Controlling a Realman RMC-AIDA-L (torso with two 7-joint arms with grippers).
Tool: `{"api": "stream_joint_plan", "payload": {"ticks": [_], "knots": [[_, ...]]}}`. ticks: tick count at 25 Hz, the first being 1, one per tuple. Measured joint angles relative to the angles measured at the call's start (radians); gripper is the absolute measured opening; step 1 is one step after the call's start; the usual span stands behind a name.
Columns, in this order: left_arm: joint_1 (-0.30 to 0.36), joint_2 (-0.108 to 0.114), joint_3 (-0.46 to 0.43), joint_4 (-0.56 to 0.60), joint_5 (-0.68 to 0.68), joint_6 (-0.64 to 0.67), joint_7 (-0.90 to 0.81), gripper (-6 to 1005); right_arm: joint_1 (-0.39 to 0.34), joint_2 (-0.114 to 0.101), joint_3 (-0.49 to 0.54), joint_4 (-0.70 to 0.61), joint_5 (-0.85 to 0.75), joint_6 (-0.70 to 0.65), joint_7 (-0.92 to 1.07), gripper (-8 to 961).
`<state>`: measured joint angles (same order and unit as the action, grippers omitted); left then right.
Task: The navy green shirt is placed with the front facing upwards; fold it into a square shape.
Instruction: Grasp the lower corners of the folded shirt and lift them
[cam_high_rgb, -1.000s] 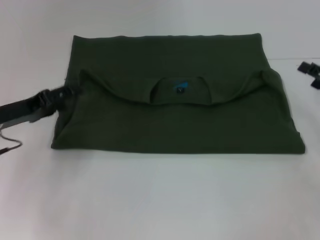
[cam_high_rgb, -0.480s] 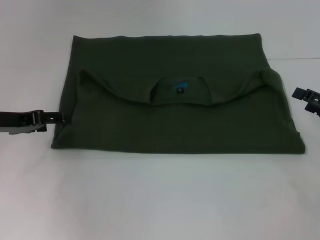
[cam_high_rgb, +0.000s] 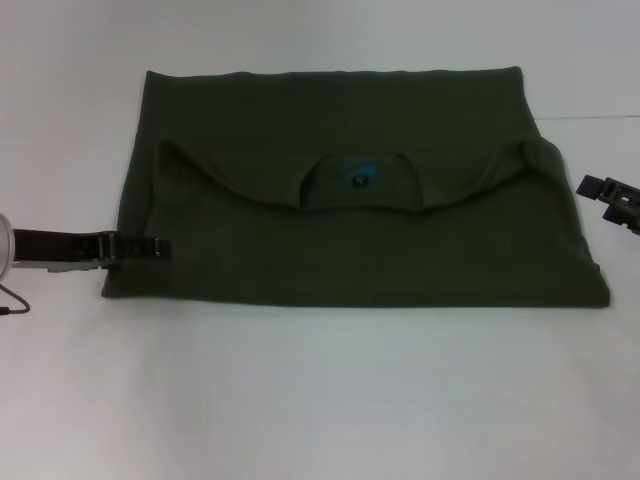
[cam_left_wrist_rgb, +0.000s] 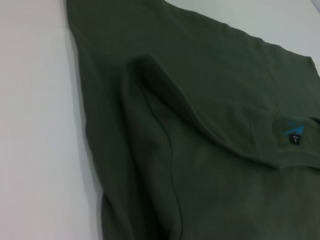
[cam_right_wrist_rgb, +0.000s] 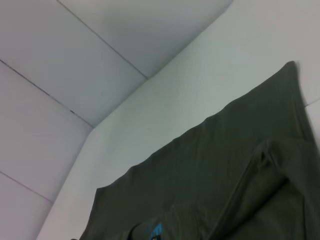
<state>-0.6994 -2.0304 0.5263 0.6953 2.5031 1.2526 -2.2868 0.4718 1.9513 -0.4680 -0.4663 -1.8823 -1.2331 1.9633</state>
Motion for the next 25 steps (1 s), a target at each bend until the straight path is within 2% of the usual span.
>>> {"api": "stream_joint_plan", "payload": {"ticks": [25], "knots": [[0.009, -0.008, 0.062, -0.009, 0.031, -0.054, 0.023, 925, 0.015, 0.003, -0.035, 0.01, 0.0, 0.023, 0.001, 933]]}}
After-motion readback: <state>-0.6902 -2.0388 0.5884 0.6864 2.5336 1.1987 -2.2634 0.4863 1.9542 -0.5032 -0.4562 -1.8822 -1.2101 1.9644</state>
